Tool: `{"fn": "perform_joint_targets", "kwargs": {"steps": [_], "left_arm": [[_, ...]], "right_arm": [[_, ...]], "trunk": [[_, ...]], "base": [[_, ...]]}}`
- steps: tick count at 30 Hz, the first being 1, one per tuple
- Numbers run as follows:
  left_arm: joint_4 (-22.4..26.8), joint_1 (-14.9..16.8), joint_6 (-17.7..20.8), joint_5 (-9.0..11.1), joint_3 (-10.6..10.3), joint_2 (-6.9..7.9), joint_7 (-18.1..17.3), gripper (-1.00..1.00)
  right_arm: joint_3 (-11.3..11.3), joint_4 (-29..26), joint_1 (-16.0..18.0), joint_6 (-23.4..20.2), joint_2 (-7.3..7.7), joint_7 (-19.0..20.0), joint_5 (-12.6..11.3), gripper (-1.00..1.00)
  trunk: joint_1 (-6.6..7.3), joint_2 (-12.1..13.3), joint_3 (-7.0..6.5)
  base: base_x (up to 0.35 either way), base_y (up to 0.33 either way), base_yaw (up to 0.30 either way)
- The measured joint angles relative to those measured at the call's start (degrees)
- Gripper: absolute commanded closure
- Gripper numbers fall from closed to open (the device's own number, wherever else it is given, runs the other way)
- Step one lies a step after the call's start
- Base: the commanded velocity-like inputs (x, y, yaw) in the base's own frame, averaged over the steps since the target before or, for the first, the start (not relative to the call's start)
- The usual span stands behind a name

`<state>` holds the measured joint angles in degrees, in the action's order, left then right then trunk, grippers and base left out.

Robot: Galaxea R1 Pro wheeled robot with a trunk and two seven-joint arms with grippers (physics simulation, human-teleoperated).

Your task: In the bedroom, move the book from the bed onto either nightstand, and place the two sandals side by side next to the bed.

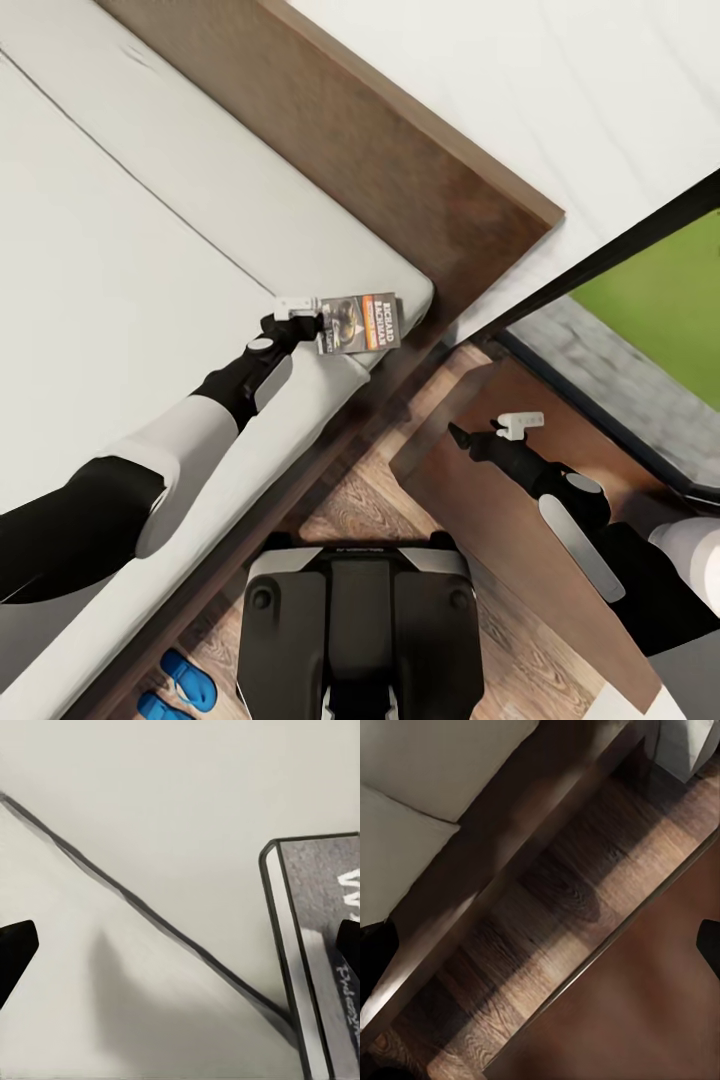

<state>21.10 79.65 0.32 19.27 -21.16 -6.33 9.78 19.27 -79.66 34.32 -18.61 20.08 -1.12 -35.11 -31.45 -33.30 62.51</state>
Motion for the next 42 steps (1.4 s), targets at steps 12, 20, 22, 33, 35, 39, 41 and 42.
{"fn": "perform_joint_targets", "kwargs": {"steps": [12, 20, 22, 33, 35, 39, 41, 42], "left_arm": [[-0.5, -0.2, 0.0, 0.2, -0.1, -0.15, 0.0, -1.00], [-0.4, -0.2, 0.3, 0.2, -0.1, 0.02, -4.6, -1.00], [-0.4, -0.2, 0.3, 0.1, -0.2, 0.12, -5.7, -1.00], [5.7, -0.2, 10.3, 0.3, -0.5, 0.88, -10.9, -1.00], [7.2, -0.2, 12.8, 0.3, -0.6, 1.06, -11.2, -1.00], [12.4, -0.2, 21.0, 0.5, -0.6, 1.87, -11.6, -1.00], [14.2, -0.2, 23.7, 0.7, -0.6, 2.23, -11.8, -1.00], [14.8, -0.3, 24.6, 0.8, -0.6, 2.34, -11.9, -1.00]], "right_arm": [[0.3, 0.0, 0.0, 0.0, -0.18, -0.1, 0.0, -1.00], [0.4, 0.2, 0.0, 0.0, -0.18, -0.2, 0.0, -1.00], [0.5, 0.2, 0.0, 0.0, -0.18, -0.2, 0.0, -1.00], [0.5, 0.3, 0.0, 0.0, -0.18, -0.2, 0.0, -1.00], [0.5, 0.2, 0.0, 0.0, -0.21, -0.2, 0.0, -1.00], [0.6, 0.3, 0.0, 0.0, -0.18, -0.3, 0.0, -1.00], [0.5, 0.3, 0.0, 0.0, -0.18, -0.3, 0.0, -1.00], [0.5, 0.3, 0.0, 0.0, -0.18, -0.3, 0.0, -1.00]], "trunk": [[-0.01, 0.0, -0.96], [-0.01, 0.0, -1.70], [-0.01, 0.0, -1.88], [-0.01, 0.0, -2.90], [-0.01, 0.0, -3.09], [-0.01, 0.0, -3.46], [-0.01, 0.0, -3.64], [-0.01, 0.0, -3.74]], "base": [[0.000, 0.000, 0.000], [0.000, 0.000, 0.000], [0.000, 0.000, 0.000], [0.000, 0.000, 0.000], [0.000, 0.000, 0.000], [0.000, 0.000, 0.000], [0.000, 0.000, 0.000], [0.000, 0.000, 0.000]]}}
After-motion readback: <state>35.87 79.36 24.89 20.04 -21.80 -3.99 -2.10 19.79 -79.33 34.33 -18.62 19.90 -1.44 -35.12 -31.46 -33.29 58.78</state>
